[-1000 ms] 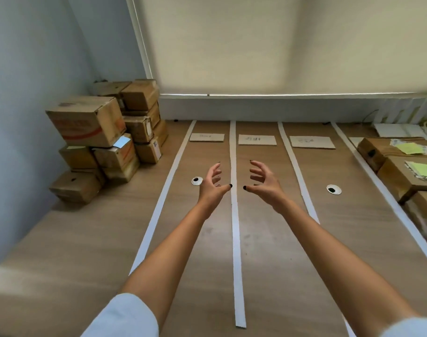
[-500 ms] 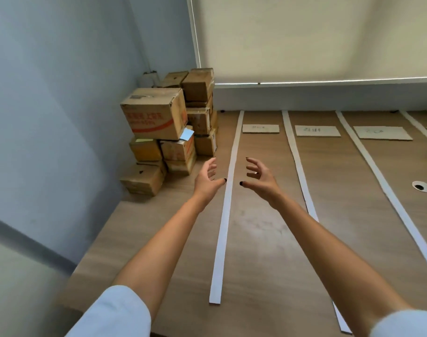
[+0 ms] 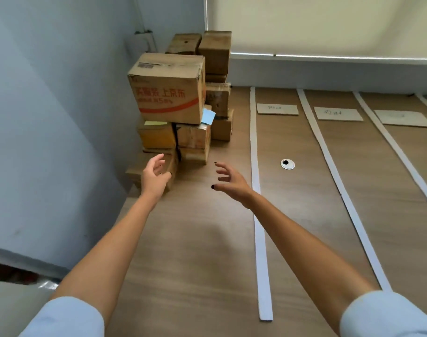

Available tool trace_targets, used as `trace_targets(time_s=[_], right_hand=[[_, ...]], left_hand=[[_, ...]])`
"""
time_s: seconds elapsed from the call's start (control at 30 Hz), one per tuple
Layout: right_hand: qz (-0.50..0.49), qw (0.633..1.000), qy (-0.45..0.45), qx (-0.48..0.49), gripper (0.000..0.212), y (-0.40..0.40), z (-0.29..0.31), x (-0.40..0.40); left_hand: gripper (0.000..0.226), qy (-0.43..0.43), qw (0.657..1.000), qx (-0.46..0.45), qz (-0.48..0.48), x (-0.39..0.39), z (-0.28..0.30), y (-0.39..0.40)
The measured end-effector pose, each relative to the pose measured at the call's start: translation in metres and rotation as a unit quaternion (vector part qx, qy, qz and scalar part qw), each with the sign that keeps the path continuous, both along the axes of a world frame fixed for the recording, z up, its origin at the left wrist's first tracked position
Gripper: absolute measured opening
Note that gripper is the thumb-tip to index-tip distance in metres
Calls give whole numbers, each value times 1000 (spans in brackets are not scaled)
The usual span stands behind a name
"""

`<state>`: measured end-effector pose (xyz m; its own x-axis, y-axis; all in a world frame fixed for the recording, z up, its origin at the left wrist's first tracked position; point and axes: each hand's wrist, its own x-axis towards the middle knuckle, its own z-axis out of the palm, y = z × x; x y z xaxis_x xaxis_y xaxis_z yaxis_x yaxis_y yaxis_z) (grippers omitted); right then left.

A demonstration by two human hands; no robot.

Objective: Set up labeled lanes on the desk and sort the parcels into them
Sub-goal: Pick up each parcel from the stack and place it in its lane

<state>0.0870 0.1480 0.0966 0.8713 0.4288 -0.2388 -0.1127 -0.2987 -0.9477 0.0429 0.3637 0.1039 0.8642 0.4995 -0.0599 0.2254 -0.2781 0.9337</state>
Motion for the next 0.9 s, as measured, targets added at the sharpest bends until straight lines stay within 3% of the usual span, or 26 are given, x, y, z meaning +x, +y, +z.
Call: trace_targets(time_s=[0.2, 0.37, 0.67, 0.9], right_hand=[[35, 996, 41, -70, 68, 111, -29, 20], [41, 989, 98, -99, 82, 167, -48, 34], [10, 985, 144, -90, 88, 197, -68, 49], [-40, 987, 150, -44, 83, 185, -70, 36]], left_hand=[[56, 56, 998, 21, 19, 27, -36, 110], [59, 118, 993, 6, 25, 47, -67, 160], [53, 162, 978, -133, 13, 63, -105, 172], [44, 137, 977, -159, 34, 50, -107, 162]])
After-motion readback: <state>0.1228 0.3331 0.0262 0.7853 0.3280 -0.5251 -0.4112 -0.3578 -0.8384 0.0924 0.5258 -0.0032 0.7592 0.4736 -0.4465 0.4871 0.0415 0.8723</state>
